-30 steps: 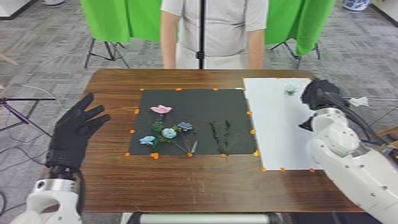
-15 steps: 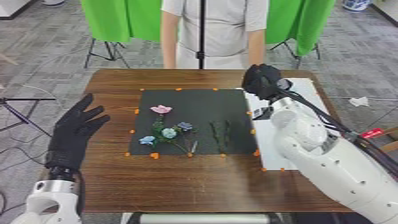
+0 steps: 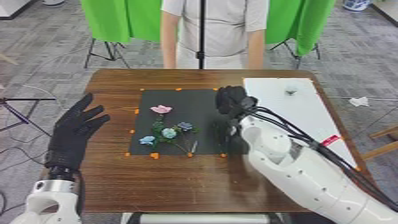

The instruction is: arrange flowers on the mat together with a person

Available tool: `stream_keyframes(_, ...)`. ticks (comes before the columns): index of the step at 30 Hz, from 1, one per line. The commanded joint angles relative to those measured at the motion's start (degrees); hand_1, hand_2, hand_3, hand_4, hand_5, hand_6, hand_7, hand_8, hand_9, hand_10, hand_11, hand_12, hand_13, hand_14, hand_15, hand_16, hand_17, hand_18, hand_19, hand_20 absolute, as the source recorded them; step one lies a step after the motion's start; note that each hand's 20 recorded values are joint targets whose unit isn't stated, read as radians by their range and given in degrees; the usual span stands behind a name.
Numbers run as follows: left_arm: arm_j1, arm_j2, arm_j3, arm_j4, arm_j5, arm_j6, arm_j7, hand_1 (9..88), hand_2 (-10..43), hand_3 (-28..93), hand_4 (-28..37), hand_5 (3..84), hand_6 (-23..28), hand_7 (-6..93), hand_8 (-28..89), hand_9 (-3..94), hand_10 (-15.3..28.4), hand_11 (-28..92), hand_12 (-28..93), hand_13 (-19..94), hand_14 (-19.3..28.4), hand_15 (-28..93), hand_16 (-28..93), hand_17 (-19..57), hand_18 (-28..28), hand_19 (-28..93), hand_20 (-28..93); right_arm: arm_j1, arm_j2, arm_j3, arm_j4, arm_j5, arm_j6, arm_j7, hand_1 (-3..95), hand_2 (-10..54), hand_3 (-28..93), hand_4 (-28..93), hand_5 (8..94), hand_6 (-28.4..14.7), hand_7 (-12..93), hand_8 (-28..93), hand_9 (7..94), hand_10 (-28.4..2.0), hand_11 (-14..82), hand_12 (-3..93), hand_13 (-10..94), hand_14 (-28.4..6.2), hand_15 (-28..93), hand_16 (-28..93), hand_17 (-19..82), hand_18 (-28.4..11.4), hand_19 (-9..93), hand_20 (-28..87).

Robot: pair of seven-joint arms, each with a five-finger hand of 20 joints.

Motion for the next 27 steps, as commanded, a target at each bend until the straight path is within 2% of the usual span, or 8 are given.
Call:
stream_keyframes(1,0.21,-0.15,0.12,0.09,-0.17,0.27,-0.53,23.4,4.4,80,-28.2,36.0,4.5,11.1,-9,35.5,16.9,23,9,27,25.2,47,-7,-8.7,26.2,49,15,-0.69,0.2,-1.37,-0.54,-3.63,-1.5,-0.47,57.5,-9.5,70,-28,75.9,4.8,21,-2,80.8,-7.5,6.4,30.6,72,-3.1,36,32,29,-14.0,72,19)
stream_keyframes(8,0.43,0.41,0.36,0.07,-0.71,0.76,0.04,23.5,4.4,81,-28.2,36.1,4.5,11.1,-9,35.5,16.7,23,9,27,25.2,47,-7,-8.7,26.1,49,15,-1.63,0.86,-1.33,-1.66,-4.39,-3.52,-1.32,53.7,-9.5,71,-28,72.5,4.8,20,-4,73.7,-8.9,13.5,22.3,69,-4.3,38,29,27,-14.6,72,19)
stream_keyframes(9,0.41,0.17,0.31,0.05,-0.52,0.63,-0.35,23.5,4.4,81,-28.2,36.0,4.6,11.0,-9,35.5,16.7,23,9,27,25.2,47,-7,-8.7,26.1,49,15,-1.91,0.74,-1.19,-1.68,-4.69,-3.87,-1.25,53.3,-9.5,72,-28,72.3,4.9,20,-4,73.2,-9.1,14.2,21.5,69,-4.4,38,29,27,-14.6,72,19)
stream_keyframes(13,0.11,0.24,0.5,0.15,-0.55,0.6,-0.21,23.6,4.5,81,-28.2,36.0,4.6,10.9,-9,35.5,16.8,23,9,27,25.2,48,-7,-8.7,26.1,49,15,-1.86,0.67,-1.02,-1.69,-4.67,-4.65,-0.93,51.1,-9.5,74,-28,69.5,5.3,20,-5,70.2,-9.7,17.4,18.0,67,-5.0,40,27,26,-14.9,72,19)
stream_keyframes(16,0.66,0.59,0.46,0.01,-0.85,0.9,0.38,23.7,4.5,81,-28.1,36.0,4.6,10.9,-9,35.5,16.8,23,9,27,25.2,48,-7,-8.7,26.1,49,15,-2.05,0.87,-0.75,-1.95,-4.75,-4.58,-1.15,49.8,-9.5,75,-28,68.1,5.2,19,-6,69.3,-10.0,18.8,16.3,67,-5.3,41,27,26,-15.0,71,19)
stream_keyframes(18,0.7,0.32,0.34,-0.03,-0.56,0.69,-0.23,23.8,4.5,81,-28.1,36.0,4.6,10.9,-9,35.6,16.8,23,9,27,25.3,48,-7,-8.7,26.1,49,15,-2.36,1.11,-0.52,-2.46,-4.59,-4.47,-0.86,48.8,-9.5,76,-28,67.3,5.5,19,-7,68.5,-10.1,19.3,15.5,66,-5.7,42,25,25,-15.1,72,19)
stream_keyframes(27,1.19,-0.02,0.1,-0.28,-0.2,0.72,-0.85,24.1,4.6,81,-28.0,36.1,4.9,10.9,-9,35.8,17.2,23,9,27,25.6,48,-7,-8.7,26.1,49,16,-2.46,0.86,0.07,-3.39,-4.77,-6.17,-0.65,44.3,-9.5,79,-28,65.5,5.5,18,-14,67.5,-10.4,20.0,14.8,65,-7.5,47,20,25,-16.0,73,20)
